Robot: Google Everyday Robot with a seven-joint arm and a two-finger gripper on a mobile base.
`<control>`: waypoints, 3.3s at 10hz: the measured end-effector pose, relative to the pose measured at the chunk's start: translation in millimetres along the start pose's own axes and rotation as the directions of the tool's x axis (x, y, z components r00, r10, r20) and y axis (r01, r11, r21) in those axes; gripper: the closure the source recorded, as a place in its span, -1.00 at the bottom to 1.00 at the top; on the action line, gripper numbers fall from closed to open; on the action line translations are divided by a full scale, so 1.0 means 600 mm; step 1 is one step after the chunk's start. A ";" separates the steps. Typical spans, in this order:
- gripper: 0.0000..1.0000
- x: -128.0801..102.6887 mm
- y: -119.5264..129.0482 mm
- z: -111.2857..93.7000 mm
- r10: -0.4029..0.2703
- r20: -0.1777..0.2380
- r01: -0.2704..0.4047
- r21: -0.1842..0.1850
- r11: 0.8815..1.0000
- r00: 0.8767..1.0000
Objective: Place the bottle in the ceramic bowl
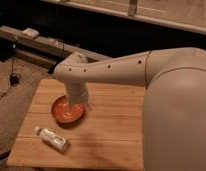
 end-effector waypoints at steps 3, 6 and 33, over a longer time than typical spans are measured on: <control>-0.30 0.000 0.000 -0.002 0.000 0.002 0.000 0.000 1.000 1.000; -0.30 0.000 0.000 -0.001 -0.004 0.002 0.004 0.000 1.000 1.000; -0.30 0.107 0.306 0.233 -0.823 -0.182 0.834 -0.025 0.551 0.538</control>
